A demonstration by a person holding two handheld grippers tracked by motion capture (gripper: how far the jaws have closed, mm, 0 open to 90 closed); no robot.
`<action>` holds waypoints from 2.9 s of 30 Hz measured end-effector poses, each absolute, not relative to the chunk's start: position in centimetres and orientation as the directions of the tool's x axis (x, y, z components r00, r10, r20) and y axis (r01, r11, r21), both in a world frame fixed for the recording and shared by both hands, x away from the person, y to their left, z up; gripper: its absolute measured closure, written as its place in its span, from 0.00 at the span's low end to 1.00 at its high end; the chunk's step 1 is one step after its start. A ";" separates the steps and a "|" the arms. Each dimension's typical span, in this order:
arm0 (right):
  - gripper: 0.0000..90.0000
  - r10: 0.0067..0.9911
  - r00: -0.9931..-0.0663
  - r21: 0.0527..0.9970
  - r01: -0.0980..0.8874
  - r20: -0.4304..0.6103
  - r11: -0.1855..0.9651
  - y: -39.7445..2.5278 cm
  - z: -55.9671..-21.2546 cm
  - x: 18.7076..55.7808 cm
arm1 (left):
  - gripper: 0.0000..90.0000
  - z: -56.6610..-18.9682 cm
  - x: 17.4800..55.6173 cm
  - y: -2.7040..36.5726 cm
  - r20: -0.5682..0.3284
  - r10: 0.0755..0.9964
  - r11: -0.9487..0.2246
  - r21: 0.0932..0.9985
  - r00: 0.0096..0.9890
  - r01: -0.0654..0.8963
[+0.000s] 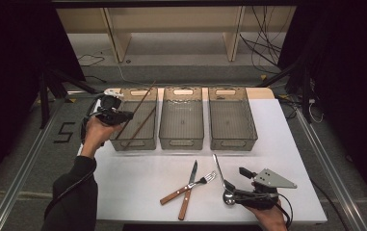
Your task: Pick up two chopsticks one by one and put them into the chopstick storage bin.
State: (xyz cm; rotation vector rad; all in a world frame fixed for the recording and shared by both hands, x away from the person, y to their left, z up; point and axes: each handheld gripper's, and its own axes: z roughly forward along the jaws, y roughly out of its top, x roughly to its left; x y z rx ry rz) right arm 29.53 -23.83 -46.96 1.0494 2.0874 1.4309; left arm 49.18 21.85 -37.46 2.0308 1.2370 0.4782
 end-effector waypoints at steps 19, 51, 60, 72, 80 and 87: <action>0.31 0.764 -0.639 0.914 0.357 0.088 0.193 -23.8 -46.9 29.5 | 0.94 -39.5 52.0 23.3 -0.017 0.909 -0.285 0.704 0.417 0.650; 0.31 0.771 -0.631 0.908 0.366 0.081 0.204 -23.7 -46.8 29.4 | 0.34 -38.2 45.9 19.7 -0.141 0.865 -0.211 0.768 0.481 0.605; 0.32 0.799 -0.594 0.865 0.448 0.096 0.229 -23.5 -46.6 29.8 | 0.27 -40.2 41.9 18.4 -0.166 0.824 -0.197 0.813 0.541 0.548; 0.39 0.802 -0.587 0.801 0.530 0.110 0.277 -22.8 -46.6 30.2 | 0.23 -43.0 38.3 16.8 -0.158 0.784 -0.220 0.834 0.600 0.506; 0.44 0.808 -0.575 0.758 0.584 0.133 0.290 -22.5 -47.0 30.7 | 0.22 -44.9 36.3 16.7 -0.178 0.766 -0.197 0.850 0.618 0.489; 0.48 0.807 -0.567 0.731 0.619 0.164 0.287 -22.5 -47.5 30.8 | 0.22 -46.1 34.9 17.0 -0.191 0.773 -0.173 0.855 0.605 0.490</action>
